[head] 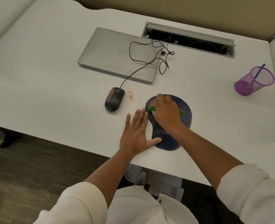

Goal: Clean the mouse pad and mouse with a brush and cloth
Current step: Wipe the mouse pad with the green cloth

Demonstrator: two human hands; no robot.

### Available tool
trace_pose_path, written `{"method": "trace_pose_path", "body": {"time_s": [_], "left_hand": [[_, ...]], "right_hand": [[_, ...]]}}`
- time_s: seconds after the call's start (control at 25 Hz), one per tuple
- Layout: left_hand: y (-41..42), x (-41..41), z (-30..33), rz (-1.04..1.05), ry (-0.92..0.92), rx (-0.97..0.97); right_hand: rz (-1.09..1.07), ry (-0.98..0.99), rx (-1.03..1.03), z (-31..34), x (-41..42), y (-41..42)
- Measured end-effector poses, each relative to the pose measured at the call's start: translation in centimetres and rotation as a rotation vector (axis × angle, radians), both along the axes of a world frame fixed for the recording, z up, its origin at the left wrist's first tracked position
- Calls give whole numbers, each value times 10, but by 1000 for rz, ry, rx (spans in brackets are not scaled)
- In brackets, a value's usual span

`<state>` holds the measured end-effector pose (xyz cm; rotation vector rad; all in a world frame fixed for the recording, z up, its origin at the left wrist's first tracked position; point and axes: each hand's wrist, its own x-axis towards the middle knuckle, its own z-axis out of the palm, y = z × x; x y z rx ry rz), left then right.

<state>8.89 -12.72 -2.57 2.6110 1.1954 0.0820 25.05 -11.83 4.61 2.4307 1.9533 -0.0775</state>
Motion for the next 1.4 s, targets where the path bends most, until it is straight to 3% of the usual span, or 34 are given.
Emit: {"method": "trace_pose_path", "body": {"time_s": [0.2,0.4,0.76,1.0,1.16,1.4], "left_hand": [[0,-1,-1,-3,-5,-2],[0,-1,-3,-28,-14,21],[-2,-1,-1,-9,-17,22],[0,-1,-2,-16,-22,13],[-1,-1,-2,-11,-23,20],[-2,-1,-2,-6,-37,16]], "right_hand": [[-148,74,0,6,5,25],[-34,141,-37,2,-3,2],[-68,71,-21,9,9,43],[-42,245,-32,9,-3,16],[0,177,-23,1,9,21],[-133,114,-9,6,45,40]]}}
